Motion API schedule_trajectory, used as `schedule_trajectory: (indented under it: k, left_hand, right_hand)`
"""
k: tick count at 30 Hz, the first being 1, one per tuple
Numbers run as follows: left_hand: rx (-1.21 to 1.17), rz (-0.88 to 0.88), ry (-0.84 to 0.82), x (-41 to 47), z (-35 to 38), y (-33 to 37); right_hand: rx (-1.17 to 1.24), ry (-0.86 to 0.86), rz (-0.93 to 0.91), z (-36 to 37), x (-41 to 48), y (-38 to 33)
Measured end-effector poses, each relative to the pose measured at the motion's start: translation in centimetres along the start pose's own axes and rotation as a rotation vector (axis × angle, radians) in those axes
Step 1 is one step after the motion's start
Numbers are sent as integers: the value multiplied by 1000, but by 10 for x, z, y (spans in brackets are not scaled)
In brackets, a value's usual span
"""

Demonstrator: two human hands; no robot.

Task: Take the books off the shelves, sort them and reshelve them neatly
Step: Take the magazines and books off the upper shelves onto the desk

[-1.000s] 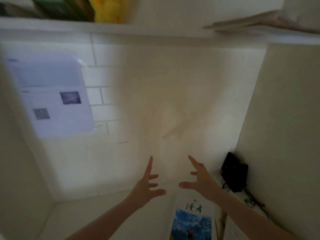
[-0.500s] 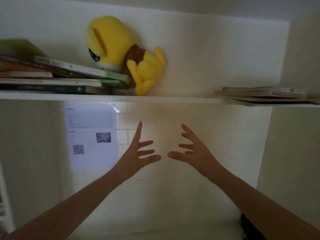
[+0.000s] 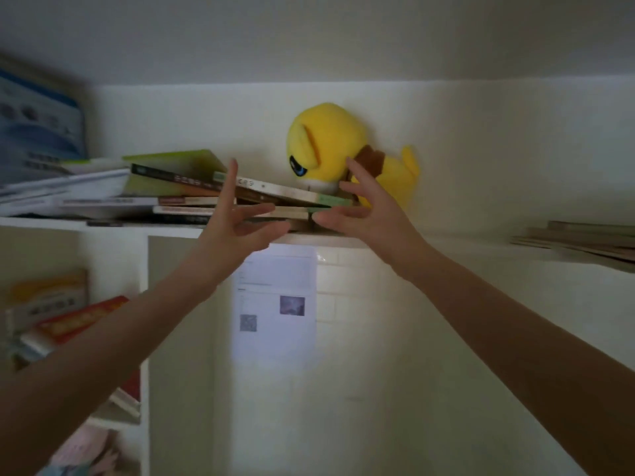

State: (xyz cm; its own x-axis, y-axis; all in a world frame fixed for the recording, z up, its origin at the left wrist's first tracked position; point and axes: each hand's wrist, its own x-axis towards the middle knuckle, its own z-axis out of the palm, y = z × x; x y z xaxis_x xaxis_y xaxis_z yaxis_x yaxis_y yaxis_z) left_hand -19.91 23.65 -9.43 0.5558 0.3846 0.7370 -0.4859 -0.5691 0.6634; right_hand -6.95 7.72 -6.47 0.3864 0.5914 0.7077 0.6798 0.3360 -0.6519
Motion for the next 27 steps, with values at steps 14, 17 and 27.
schedule_trajectory:
  k: [14,17,27]
  left_hand:
    - [40,-187,254,16,-130,0]
    - [31,-202,261,25,-137,0]
    - [25,-361,198,51,-126,4]
  right_hand:
    - [39,-218,-9,103,89,6]
    - [36,-254,-22,117,101,13]
    - [-115,-260,-130,129,113,25]
